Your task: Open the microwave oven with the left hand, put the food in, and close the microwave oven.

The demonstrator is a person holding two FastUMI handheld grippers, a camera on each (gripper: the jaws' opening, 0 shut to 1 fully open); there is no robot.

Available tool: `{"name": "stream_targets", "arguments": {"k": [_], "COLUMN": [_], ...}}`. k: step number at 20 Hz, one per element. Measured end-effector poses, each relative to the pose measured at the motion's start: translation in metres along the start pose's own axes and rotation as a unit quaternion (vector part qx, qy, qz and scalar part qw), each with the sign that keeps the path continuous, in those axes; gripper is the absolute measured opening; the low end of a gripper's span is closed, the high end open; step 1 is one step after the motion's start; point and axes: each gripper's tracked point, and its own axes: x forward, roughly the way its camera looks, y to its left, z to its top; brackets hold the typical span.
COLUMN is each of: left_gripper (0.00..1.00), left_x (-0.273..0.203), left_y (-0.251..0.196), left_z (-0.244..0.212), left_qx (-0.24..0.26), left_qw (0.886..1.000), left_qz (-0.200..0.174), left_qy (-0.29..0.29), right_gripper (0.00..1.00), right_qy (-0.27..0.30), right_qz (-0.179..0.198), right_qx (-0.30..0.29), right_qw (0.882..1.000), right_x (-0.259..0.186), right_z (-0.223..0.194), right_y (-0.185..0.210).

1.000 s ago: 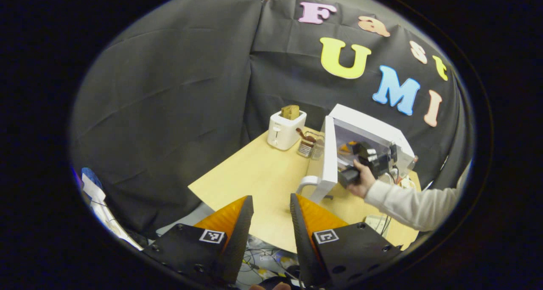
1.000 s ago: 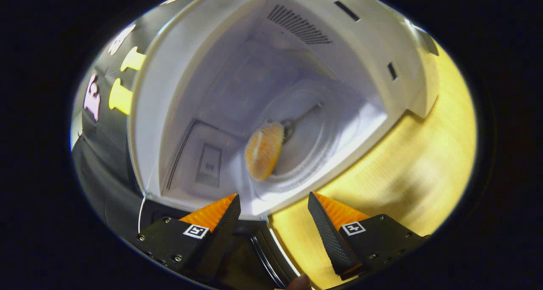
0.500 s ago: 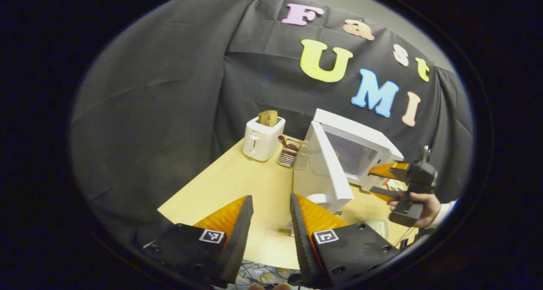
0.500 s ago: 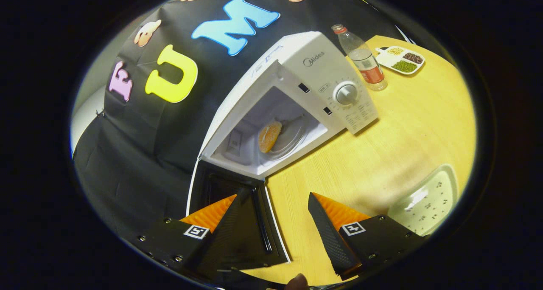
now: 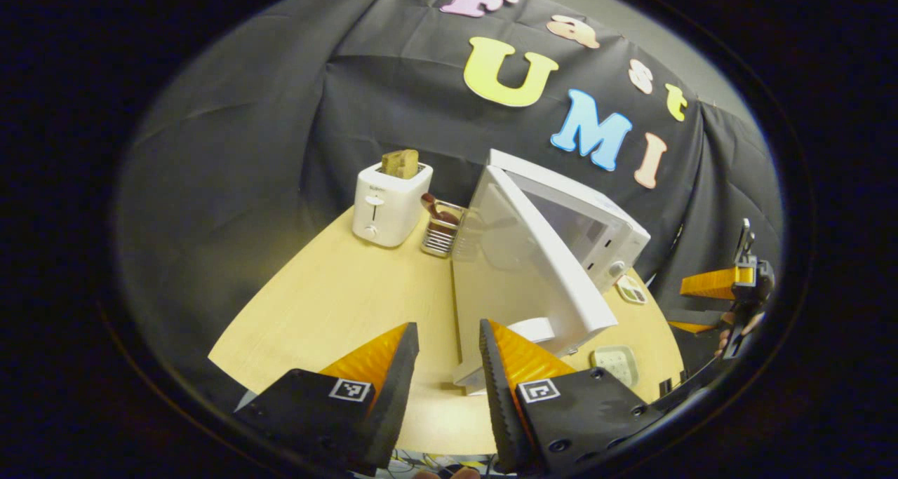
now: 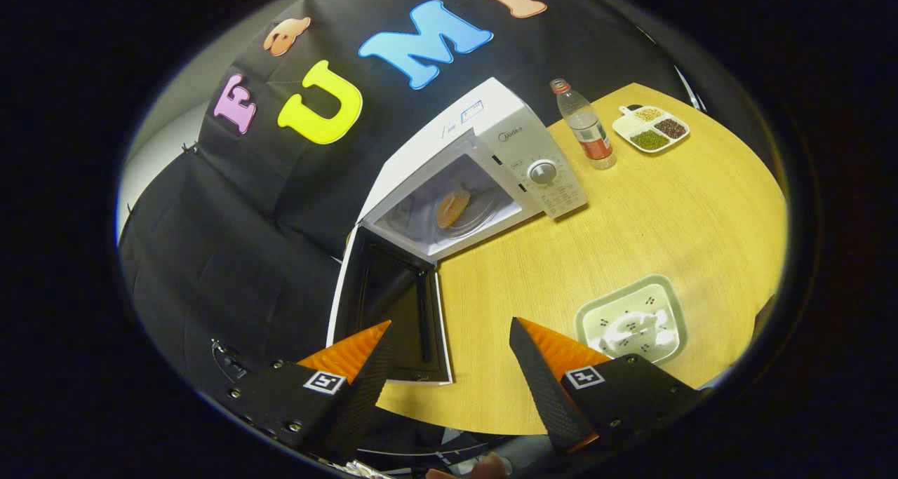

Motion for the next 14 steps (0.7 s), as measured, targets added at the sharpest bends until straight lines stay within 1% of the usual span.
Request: {"name": "stream_targets", "arguments": {"k": [2,3,6,7,10,13,14], "left_gripper": [0.61,0.68,0.69,0.62,0.62,0.62,0.62], "left_x": [0.003,0.007,0.013,0.012,0.02,0.034,0.041], "left_y": [-0.009,-0.015,-0.046,-0.058,-0.101,-0.138,-0.149], "left_z": [-0.004,-0.008,-0.013,-0.018,-0.021,-0.018,-0.019], "left_qx": [0.008,0.009,0.025,0.032,0.047,0.059,0.061], "left_qw": [1.0,1.0,1.0,0.999,0.999,0.998,0.998], "left_qz": [-0.001,-0.004,-0.009,-0.007,0.0,0.008,0.007], "left_qy": [0.004,0.006,0.01,0.015,0.02,0.019,0.024], "right_gripper": [0.98,0.98,0.97,0.98,0.98,0.98,0.97], "right_qy": [0.011,0.011,0.002,0.004,0.012,0.012,0.014], "right_qz": [0.005,0.005,0.023,0.032,0.049,0.073,0.075], "right_qx": [-0.01,-0.015,-0.034,-0.046,-0.083,-0.116,-0.123], "right_qw": [1.0,1.0,0.999,0.998,0.995,0.99,0.989], "right_x": [-0.017,-0.028,-0.063,-0.073,-0.104,-0.124,-0.128], "right_z": [-0.001,0.002,0.016,0.018,0.025,0.03,0.03], "right_y": [-0.007,-0.013,-0.024,-0.028,-0.043,-0.052,-0.056]}}
